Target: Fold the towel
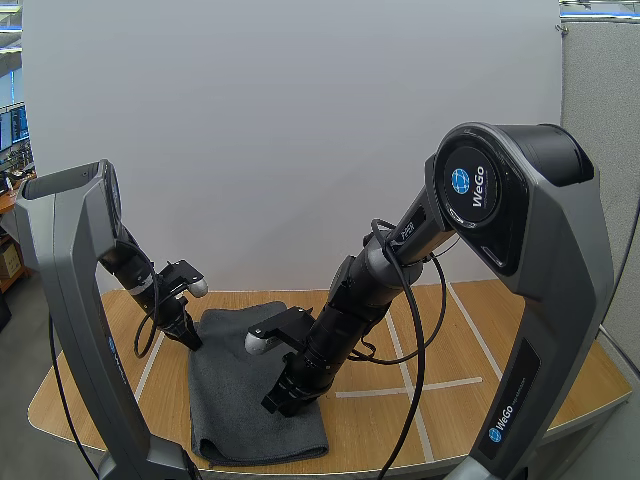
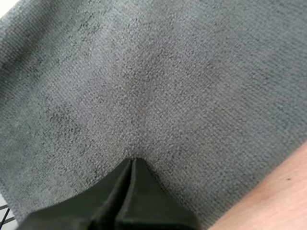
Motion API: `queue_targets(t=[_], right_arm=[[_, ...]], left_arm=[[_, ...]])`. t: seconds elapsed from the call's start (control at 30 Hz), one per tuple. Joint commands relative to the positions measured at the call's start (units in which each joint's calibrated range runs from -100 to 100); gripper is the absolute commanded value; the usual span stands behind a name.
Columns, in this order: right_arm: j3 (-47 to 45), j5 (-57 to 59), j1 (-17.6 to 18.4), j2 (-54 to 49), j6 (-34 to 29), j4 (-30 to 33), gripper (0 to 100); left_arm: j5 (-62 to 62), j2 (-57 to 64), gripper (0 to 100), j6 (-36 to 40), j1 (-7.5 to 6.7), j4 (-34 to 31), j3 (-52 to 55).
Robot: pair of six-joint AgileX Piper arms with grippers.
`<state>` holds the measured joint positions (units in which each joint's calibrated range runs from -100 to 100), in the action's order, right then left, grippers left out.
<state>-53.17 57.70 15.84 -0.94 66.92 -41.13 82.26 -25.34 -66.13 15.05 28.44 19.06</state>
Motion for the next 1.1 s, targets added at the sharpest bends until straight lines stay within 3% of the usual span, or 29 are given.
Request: queue_targets(t=[0.0, 0.1, 0.23, 0.43, 0.67, 1.07], right_arm=[[-1.0, -8.3, -0.6, 0.1, -0.2, 1.9, 0], [-1.0, -13.0, -1.6, 0.1, -0.2, 1.9, 0], [-1.0, -19.3, -3.7, 0.1, -0.2, 1.1, 0], [-0.7, -20.8, -6.0, 0.1, 0.2, 1.1, 0], [2.1, -18.0, -8.0, 0.1, 0.2, 1.1, 0], [8.4, -13.2, -8.0, 0.1, -1.1, 0.2, 0]], left_arm=[[-5.6, 0.0, 0, 0.0, -0.42, 1.9, -0.1], [-7.6, 0.0, 0, -0.4, -1.51, 2.9, -0.1], [-12.1, 0.0, 0, -0.7, -4.09, 6.2, -0.1], [-13.0, 0.0, 0, -0.4, -7.03, 9.1, -0.7], [-10.7, 0.8, 0, 1.6, -6.94, 9.5, -2.7], [3.7, 0.6, 0, 6.4, -6.93, -2.5, -2.7]])
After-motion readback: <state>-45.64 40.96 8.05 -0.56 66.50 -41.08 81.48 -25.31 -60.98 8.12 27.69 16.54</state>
